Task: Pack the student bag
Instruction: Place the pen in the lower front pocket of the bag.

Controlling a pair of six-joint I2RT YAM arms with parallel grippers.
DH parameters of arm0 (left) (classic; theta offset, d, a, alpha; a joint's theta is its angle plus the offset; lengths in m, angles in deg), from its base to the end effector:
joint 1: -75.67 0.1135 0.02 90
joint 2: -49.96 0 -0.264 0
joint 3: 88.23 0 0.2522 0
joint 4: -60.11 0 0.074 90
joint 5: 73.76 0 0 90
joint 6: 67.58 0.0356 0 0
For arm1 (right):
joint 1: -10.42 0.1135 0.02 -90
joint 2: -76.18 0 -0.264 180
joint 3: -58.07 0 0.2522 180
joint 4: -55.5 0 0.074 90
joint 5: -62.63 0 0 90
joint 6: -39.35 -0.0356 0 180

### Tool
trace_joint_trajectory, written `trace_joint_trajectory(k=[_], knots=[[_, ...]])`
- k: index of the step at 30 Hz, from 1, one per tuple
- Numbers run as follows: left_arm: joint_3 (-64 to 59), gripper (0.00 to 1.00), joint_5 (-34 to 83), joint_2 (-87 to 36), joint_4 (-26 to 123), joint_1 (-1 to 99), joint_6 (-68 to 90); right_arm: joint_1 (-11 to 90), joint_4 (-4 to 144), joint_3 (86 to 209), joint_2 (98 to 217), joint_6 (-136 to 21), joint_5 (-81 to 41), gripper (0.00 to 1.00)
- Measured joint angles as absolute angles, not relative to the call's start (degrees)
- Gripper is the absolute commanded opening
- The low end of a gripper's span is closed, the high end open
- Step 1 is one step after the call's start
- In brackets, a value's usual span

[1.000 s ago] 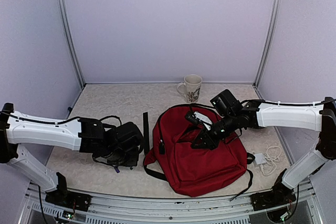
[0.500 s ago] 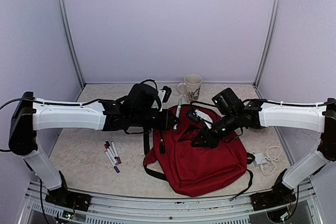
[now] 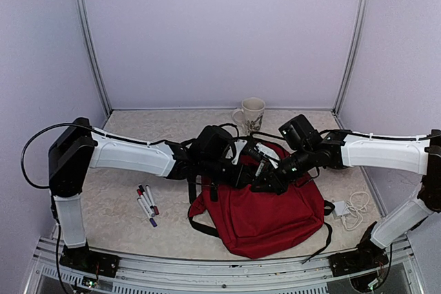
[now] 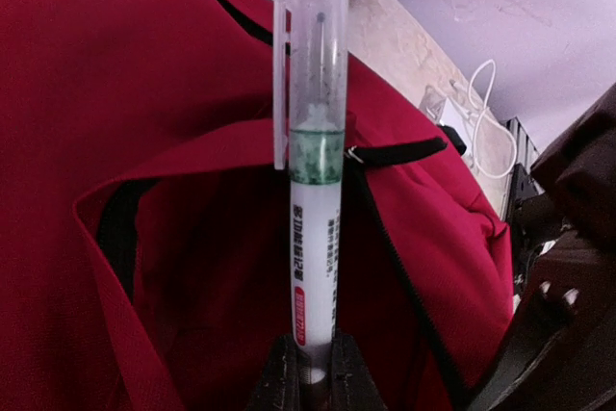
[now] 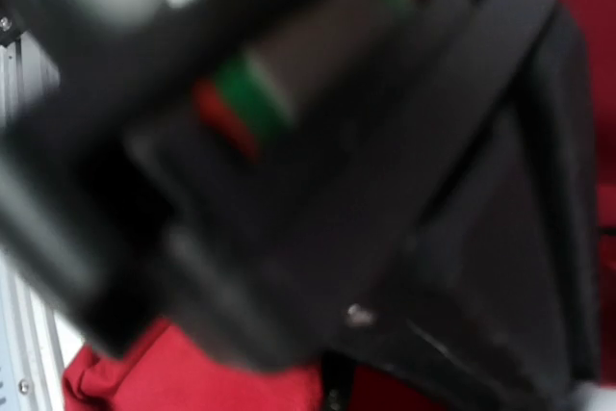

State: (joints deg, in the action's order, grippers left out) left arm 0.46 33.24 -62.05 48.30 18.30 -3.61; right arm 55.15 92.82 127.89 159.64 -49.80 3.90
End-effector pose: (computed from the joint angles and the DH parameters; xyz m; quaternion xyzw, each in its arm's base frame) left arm 0.2279 -0.3752 0.1962 0.3027 0.8268 -0.4011 0.2530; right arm 0.2007 0.2248 0.2352 -0.4346 0.8019 0.3558 0.2036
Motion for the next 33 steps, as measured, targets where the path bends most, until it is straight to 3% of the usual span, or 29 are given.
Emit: trace_joint_trajectory(k=[15, 20, 22, 24, 26, 33], knots=[[5.1, 0.0, 32.4, -62.3, 34.1, 17.4, 11.1, 54.3, 93.9, 127.9, 159.2, -49.1, 3.2, 0.0], [7.9, 0.3, 34.1, -63.2, 29.9, 17.4, 14.8, 54.1, 94.2, 127.9, 158.7, -48.4, 3.4, 0.0], [8.5, 0.5, 34.2, -63.2, 28.8, 17.4, 15.7, 54.1, 94.4, 128.0, 158.7, -48.1, 3.5, 0.0], [8.6, 0.6, 33.9, -63.1, 28.6, 17.7, 16.6, 54.1, 94.5, 128.1, 158.6, -47.9, 3.5, 0.0], [8.5, 0.65, 33.5, -62.9, 28.3, 18.2, 17.2, 54.0, 95.0, 128.1, 158.6, -47.9, 3.5, 0.0], [7.8, 0.69, 31.5, -59.9, 27.4, 19.1, 16.7, 53.0, 94.6, 128.3, 158.2, -48.3, 3.9, 0.0]])
